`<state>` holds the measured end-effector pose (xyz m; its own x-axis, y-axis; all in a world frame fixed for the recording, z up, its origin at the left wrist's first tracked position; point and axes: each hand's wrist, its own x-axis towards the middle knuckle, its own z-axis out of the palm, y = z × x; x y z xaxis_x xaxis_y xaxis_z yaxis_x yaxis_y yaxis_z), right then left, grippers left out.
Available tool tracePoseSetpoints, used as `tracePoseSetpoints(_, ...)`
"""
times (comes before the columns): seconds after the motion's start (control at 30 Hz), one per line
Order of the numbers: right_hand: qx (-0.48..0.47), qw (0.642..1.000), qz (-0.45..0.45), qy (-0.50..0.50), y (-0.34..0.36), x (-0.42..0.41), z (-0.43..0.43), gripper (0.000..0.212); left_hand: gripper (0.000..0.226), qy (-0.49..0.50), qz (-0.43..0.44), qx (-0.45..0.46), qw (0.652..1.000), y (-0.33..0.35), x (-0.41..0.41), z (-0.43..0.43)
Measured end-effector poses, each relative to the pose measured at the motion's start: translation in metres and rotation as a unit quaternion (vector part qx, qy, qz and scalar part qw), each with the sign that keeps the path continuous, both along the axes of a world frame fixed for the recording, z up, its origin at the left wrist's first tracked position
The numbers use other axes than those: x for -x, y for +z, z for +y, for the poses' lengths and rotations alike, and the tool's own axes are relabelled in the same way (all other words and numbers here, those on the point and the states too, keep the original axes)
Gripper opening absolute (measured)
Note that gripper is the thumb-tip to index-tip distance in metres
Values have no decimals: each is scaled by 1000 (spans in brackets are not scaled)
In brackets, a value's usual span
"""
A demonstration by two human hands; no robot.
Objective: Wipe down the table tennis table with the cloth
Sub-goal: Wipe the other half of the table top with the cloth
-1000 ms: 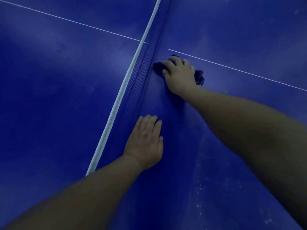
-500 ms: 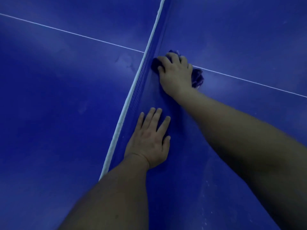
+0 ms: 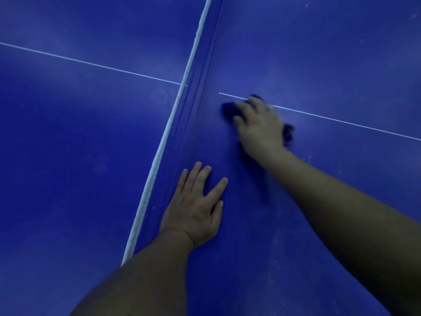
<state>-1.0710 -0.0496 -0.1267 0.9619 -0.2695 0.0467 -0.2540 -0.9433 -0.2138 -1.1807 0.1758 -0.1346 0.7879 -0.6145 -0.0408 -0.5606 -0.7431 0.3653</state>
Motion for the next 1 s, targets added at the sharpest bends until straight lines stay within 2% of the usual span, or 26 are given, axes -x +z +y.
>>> tracePoseSetpoints(0.1,-12,990,-1,-143,1,16,-42,42,52,1,-1,4,1000,-1,1,2)
tracePoseSetpoints(0.17,-16,977,15,-214,1,7,-35,43,52,-1,3,1,1000,-2,1,2)
tracePoseSetpoints(0.23,-2,984,21,-179,4,2,3,43,53,2,0,-5,1000,-1,1,2)
tracePoseSetpoints(0.33,4,1000,26,-11,1,31,61,44,54,-5,-5,-11,1000,-1,1,1)
tracePoseSetpoints(0.43,-15,996,28,78,3,83,39,45,52,-3,-8,0,1000,-2,1,0)
tracePoseSetpoints(0.5,4,999,15,49,6,102,-10,42,51,-3,-7,6,1000,-2,1,-1)
tracePoseSetpoints(0.6,-2,993,29,-117,7,72,-78,42,51,-2,-3,7,1000,-1,2,-1)
tracePoseSetpoints(0.67,-15,977,24,-212,9,43,-79,42,52,-5,6,4,1000,0,2,0)
tracePoseSetpoints(0.73,-6,983,21,-183,8,37,-47,43,52,-1,5,3,1000,0,1,0)
tracePoseSetpoints(0.83,-8,999,28,-15,2,93,7,44,53,-5,1,-4,1000,-1,1,-1)
tracePoseSetpoints(0.9,-5,998,29,62,4,131,2,45,53,-2,0,-5,1000,-2,1,-1)
tracePoseSetpoints(0.93,-1,997,27,70,6,132,-16,44,53,-2,2,-5,1000,-1,1,-1)
tracePoseSetpoints(1.0,20,999,32,-16,10,111,-61,42,52,-1,4,2,1000,0,1,-2)
